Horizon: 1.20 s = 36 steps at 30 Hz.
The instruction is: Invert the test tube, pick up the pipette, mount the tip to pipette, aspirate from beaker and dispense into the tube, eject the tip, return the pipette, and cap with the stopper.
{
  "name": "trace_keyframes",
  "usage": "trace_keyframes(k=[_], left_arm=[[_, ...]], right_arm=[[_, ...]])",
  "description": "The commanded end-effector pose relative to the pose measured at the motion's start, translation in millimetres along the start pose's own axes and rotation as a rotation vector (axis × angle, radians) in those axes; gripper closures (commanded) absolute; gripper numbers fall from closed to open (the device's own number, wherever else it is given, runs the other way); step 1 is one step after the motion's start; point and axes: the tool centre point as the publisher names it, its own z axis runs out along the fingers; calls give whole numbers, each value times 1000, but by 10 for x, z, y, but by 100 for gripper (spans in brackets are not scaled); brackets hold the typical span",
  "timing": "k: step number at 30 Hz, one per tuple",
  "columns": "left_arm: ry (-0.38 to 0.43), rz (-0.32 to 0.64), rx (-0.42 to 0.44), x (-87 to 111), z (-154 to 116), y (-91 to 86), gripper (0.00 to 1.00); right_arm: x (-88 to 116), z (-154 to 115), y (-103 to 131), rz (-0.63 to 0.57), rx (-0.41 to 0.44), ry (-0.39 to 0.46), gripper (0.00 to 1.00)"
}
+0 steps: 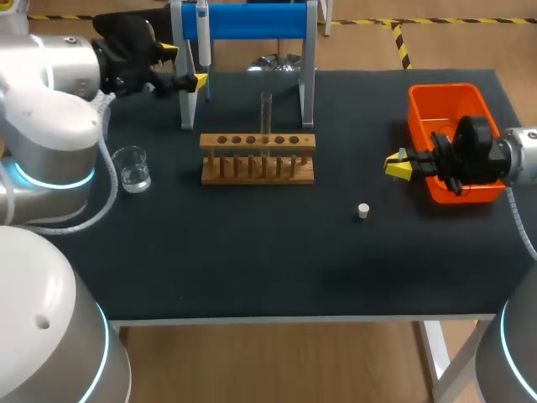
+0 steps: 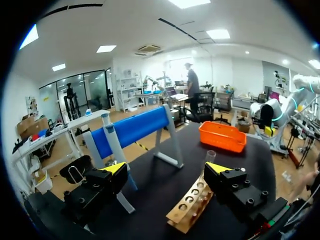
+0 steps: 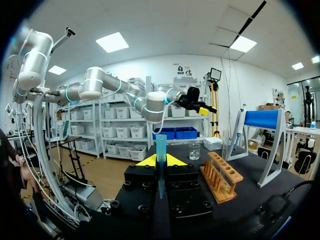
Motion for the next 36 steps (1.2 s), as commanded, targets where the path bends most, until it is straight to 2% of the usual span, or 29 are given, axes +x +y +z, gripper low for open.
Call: trace_keyframes(k=[1, 9, 27, 36], left_arm=[[-113, -25, 0, -8, 130, 14, 0], [-312, -94, 10, -190, 210, 8, 0], [-517, -153, 91, -462, 487, -67, 0], [-571, -166, 136, -597, 665, -163, 0]], right_arm=[[11, 1, 8, -1, 3, -2, 100], [11, 1, 8, -1, 3, -2, 100], [11, 1, 8, -1, 3, -2, 100], [11, 1, 8, -1, 3, -2, 100]])
